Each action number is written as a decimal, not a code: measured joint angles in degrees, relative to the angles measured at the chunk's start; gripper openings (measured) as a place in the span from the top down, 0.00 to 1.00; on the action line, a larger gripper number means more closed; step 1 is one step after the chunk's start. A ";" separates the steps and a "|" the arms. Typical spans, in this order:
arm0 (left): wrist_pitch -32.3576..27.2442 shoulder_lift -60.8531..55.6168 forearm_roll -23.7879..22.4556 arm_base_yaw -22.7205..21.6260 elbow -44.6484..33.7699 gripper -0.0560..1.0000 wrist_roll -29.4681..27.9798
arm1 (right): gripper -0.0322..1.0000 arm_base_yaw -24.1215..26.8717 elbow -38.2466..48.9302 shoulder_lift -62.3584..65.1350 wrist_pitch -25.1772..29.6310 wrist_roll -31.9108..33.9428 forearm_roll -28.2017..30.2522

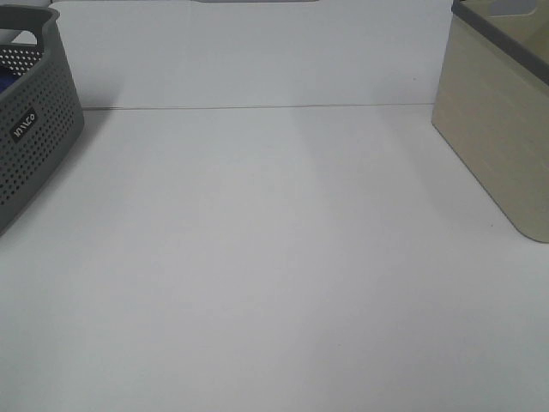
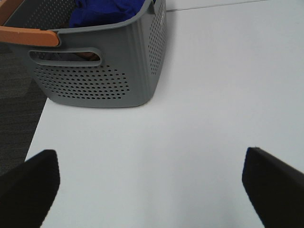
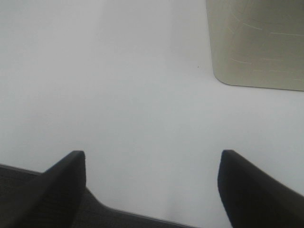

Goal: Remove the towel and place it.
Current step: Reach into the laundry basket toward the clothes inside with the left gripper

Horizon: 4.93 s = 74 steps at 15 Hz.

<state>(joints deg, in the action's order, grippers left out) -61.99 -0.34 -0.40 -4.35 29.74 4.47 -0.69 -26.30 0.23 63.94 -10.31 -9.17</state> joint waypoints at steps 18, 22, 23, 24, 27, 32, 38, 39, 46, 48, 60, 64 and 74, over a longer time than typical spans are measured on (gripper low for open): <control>0.00 0.00 0.00 0.00 0.00 0.01 0.00 | 0.24 0.00 0.00 0.00 0.00 0.00 0.00; 0.00 0.00 0.00 0.00 0.00 0.01 0.00 | 0.24 0.00 0.00 0.00 0.00 0.00 0.00; 0.00 0.00 0.00 0.00 0.00 0.01 0.00 | 0.24 0.00 0.00 0.00 0.00 0.00 0.00; 0.00 0.00 0.00 0.00 0.00 0.01 0.00 | 0.24 0.00 0.00 0.00 0.00 0.00 0.00; 0.00 0.00 0.06 0.00 0.00 0.01 0.00 | 0.24 0.00 0.00 0.00 0.00 0.00 0.00; 0.00 0.00 0.06 0.00 0.00 0.01 0.00 | 0.24 0.00 0.00 0.00 0.00 0.00 0.00; 0.00 0.00 0.06 0.00 0.00 0.01 0.00 | 0.24 0.00 0.00 0.00 0.00 0.00 0.00; 0.00 0.00 0.06 0.00 0.00 0.01 0.00 | 0.24 0.00 0.00 0.00 0.00 0.00 0.00; 0.00 0.00 0.40 0.00 0.00 0.01 0.00 | 0.24 0.00 0.00 0.00 0.00 0.00 0.00; 0.00 0.00 0.40 0.00 0.00 0.01 0.00 | 0.24 0.00 0.00 0.00 0.00 0.00 0.00; -2.86 34.78 0.40 0.00 20.34 0.01 18.74 | 0.24 0.00 0.00 0.00 0.00 0.00 0.00; -4.53 57.98 -4.98 0.00 37.47 0.01 37.64 | 0.24 0.00 0.00 0.00 0.00 0.00 -0.06; -2.01 99.35 -20.63 -2.75 66.75 0.01 51.17 | 0.24 0.00 0.00 0.00 0.00 0.00 -0.06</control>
<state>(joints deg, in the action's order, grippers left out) -64.00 99.01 -21.03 -7.10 96.49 55.63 -0.69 -26.30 0.23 63.94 -10.31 -9.22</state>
